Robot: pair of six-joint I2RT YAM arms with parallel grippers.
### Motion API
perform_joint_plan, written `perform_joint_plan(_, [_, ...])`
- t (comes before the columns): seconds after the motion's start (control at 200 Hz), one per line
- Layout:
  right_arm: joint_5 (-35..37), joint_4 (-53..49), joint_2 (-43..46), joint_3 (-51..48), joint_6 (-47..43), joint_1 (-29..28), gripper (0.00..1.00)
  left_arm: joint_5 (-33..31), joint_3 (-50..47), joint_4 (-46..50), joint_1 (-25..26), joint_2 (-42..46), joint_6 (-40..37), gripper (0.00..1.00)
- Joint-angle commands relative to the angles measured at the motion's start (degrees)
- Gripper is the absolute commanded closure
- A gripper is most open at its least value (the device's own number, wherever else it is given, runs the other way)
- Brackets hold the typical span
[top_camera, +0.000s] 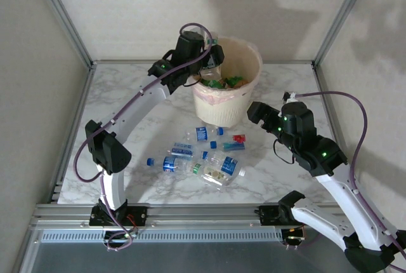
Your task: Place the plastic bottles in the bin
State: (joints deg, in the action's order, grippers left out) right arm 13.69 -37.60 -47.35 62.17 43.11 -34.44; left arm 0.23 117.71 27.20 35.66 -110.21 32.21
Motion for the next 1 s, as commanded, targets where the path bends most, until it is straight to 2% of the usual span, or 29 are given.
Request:
perform_joint_plan(0.0, [1.2, -1.7, 0.3, 0.0, 0.0, -0.5, 0.07, -0.7, 2.4, 0.9, 0.9, -0.2, -1.6, 0.29])
perform_joint_plan(0.21, [1.8, -3.1, 0.2, 2.5, -0.9, -0.5, 0.05, -2.5, 3.9, 2.5, 2.1, 0.6, -2.6, 0.16])
perform_joint_plan(0.31, [1.1, -3.3, -0.7, 3.9, -1.4, -0.5, 0.05, -4.6, 5.0, 3.8, 2.9, 1.7, -3.6, 0.14])
perform_joint_plan(0.431, [-1.6, -2.9, -1.3, 4.1, -3.0, -0.5, 0.05, -7.7, 4.2, 3.1, 4.1, 6.3, -5.0, 0.10])
perform_joint_plan(0.501, [-4.4, -2.4, -1.4, 3.3, -3.9, -0.5, 0.05, -9.1, 1.4, 1.6, 4.2, 10.5, -5.3, 0.03])
perform_joint_plan(0.606, [-8.7, -1.2, -0.9, 0.2, -4.9, -1.3, 0.06, -11.2, -6.6, -2.1, 3.7, 18.2, -5.3, 0.00])
perform_joint_plan(0.756, [-10.4, -1.0, -0.8, -5.0, -4.5, -5.1, 0.05, -10.7, -20.4, -5.4, 0.9, 29.0, -3.5, 0.01])
perform_joint_plan(0.891, [-8.9, -0.8, -2.8, -8.4, -3.1, -11.6, 0.05, -8.7, -35.1, -6.2, -3.4, 38.8, -0.1, 0.01])
perform_joint_plan(0.996, [-7.9, 0.5, -5.6, -10.4, -2.8, -14.2, 0.04, -5.6, -46.4, -7.0, -7.4, 45.8, 3.7, 0.01])
